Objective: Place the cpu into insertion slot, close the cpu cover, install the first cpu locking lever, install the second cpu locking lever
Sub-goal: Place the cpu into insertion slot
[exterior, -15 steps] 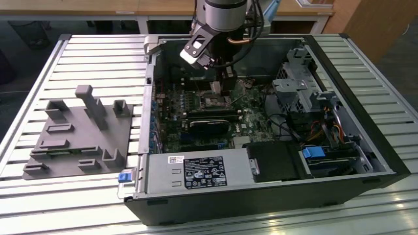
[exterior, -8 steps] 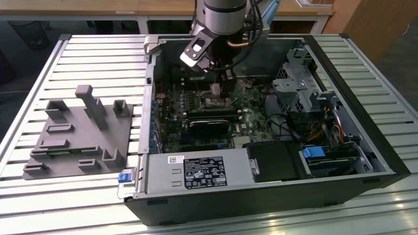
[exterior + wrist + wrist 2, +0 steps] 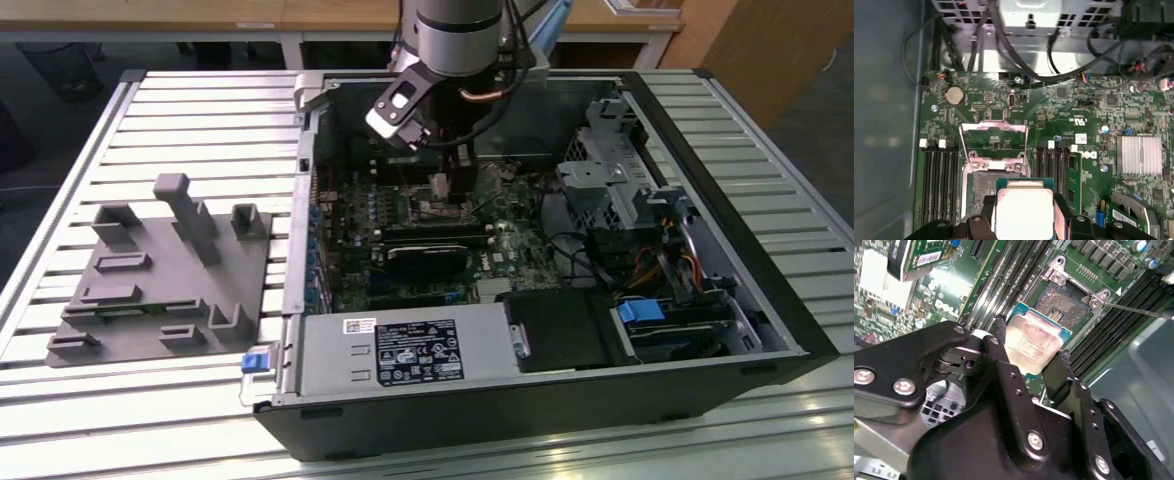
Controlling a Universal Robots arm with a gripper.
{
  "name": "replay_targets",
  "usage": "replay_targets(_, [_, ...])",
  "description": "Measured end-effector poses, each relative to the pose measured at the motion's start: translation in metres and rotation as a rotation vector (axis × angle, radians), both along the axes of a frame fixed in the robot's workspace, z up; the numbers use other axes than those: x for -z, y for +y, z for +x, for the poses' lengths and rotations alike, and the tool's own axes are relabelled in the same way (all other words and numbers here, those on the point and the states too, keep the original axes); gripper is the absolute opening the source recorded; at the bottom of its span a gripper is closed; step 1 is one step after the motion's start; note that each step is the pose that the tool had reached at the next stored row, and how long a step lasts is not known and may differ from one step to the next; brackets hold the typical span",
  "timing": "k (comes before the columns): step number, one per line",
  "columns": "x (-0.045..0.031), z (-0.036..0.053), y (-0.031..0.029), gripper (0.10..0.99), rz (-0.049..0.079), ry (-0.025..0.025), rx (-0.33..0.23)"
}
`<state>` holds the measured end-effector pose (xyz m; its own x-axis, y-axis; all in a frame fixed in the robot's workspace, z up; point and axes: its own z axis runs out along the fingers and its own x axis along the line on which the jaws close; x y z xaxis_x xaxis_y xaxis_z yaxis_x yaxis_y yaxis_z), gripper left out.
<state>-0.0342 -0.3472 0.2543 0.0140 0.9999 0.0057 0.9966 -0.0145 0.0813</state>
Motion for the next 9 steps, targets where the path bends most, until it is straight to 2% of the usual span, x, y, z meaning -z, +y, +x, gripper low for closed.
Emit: replay_targets(9, [0.0006, -0.0001, 0.0, 0.541, 0.0, -0.0001, 0.011])
